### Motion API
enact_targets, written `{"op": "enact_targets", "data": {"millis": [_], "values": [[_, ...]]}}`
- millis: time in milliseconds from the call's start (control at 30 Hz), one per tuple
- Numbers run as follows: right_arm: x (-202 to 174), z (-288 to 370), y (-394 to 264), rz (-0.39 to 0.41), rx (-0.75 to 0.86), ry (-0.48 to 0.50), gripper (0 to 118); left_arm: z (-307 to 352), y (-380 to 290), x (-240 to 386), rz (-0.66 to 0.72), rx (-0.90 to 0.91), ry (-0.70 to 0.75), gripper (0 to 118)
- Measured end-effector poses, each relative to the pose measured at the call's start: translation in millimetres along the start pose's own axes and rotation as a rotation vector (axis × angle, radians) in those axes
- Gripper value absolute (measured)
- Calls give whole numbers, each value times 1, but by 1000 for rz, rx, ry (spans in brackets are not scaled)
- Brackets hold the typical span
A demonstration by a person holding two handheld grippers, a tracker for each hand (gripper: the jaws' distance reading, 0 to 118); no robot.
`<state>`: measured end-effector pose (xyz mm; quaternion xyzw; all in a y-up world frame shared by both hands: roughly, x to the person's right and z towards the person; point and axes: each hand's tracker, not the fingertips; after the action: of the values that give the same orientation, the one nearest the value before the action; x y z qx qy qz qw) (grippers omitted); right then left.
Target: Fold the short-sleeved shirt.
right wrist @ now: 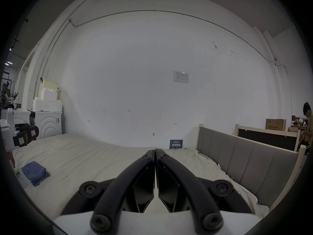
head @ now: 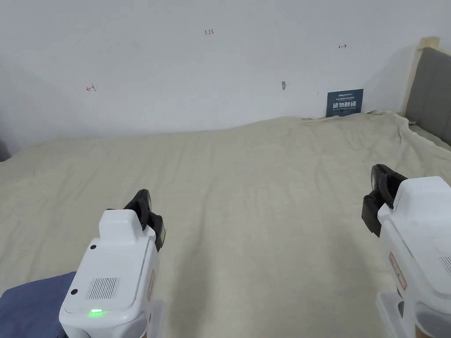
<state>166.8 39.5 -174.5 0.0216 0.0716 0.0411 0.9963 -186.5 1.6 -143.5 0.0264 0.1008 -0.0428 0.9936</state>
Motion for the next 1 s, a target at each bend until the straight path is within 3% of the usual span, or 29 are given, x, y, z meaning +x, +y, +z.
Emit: {"op": "enact_targets", "data": {"millis": [1000], "values": [[-3, -1, 1, 8, -1, -2, 0, -2, -2, 2, 8, -2, -2, 0]]}}
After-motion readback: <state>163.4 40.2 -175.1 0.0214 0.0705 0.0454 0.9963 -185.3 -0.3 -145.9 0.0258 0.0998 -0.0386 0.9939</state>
